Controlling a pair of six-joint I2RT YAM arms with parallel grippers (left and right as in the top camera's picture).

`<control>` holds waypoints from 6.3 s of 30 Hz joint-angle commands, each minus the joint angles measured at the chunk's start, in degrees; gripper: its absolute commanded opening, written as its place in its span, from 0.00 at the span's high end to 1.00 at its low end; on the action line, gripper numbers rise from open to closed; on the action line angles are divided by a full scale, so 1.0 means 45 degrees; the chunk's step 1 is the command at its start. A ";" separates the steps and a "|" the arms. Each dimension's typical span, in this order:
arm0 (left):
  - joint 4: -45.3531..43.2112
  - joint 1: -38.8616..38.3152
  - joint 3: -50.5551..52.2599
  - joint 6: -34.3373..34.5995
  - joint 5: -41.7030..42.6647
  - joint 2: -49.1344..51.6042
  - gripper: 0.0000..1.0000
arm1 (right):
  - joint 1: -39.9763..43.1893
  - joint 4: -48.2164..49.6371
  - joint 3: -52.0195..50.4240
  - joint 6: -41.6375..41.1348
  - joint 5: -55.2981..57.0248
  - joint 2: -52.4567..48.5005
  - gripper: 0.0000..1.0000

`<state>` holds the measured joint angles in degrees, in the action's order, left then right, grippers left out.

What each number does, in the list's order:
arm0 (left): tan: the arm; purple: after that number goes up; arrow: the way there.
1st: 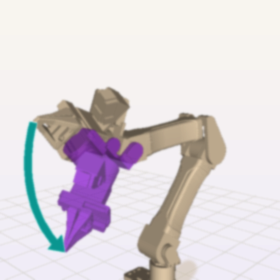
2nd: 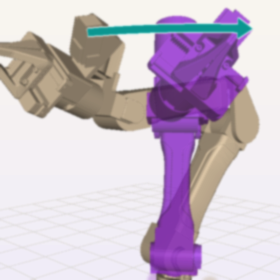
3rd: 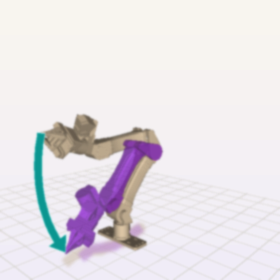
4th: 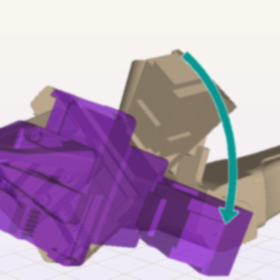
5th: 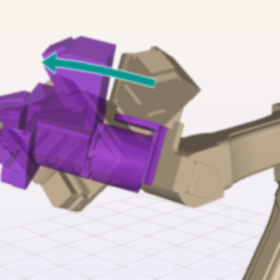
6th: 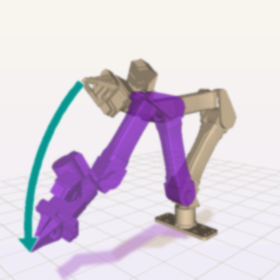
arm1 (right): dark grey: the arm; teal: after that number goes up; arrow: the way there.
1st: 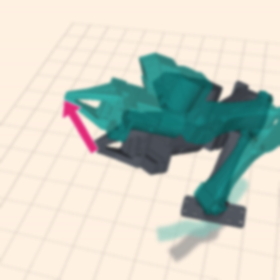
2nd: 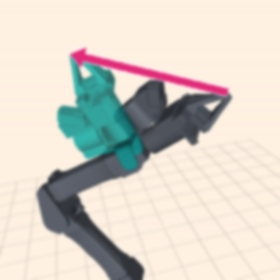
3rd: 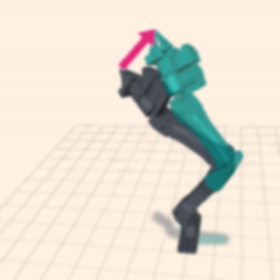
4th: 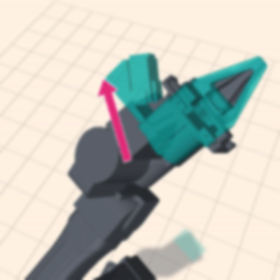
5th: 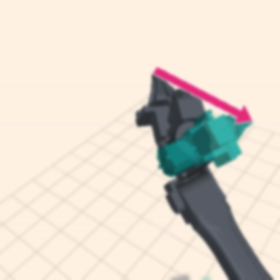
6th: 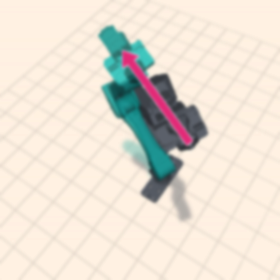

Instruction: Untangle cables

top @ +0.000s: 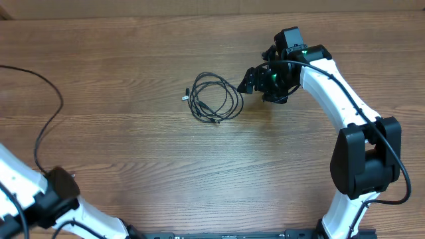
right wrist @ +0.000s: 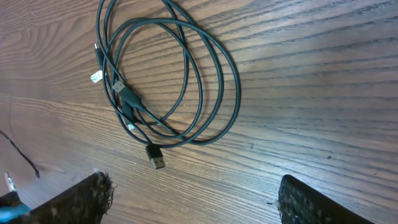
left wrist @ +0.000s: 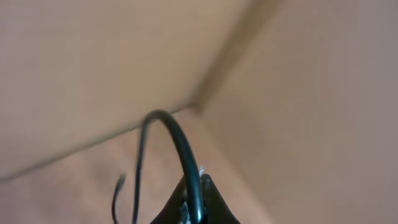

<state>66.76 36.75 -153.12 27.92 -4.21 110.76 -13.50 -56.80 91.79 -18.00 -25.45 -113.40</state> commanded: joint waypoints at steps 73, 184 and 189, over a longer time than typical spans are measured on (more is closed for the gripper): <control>0.2482 -1.0496 0.0291 -0.9656 0.7329 1.0059 0.44 | 0.0359 -0.0709 0.0189 0.0112 0.0131 0.0461 0.14; 0.1477 -1.1424 -0.2662 -0.1763 -0.2871 -0.1302 0.96 | -0.7038 0.4983 0.0019 -0.8777 0.2764 0.1763 0.30; 0.1486 -1.1419 -0.2662 -0.1773 -0.2875 -0.1302 0.96 | -0.8043 0.5955 0.0019 -0.9185 0.4294 0.0996 0.32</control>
<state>73.87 -14.90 -165.05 19.18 -16.01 104.81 -46.76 -31.55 91.79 -56.93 -12.93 -106.00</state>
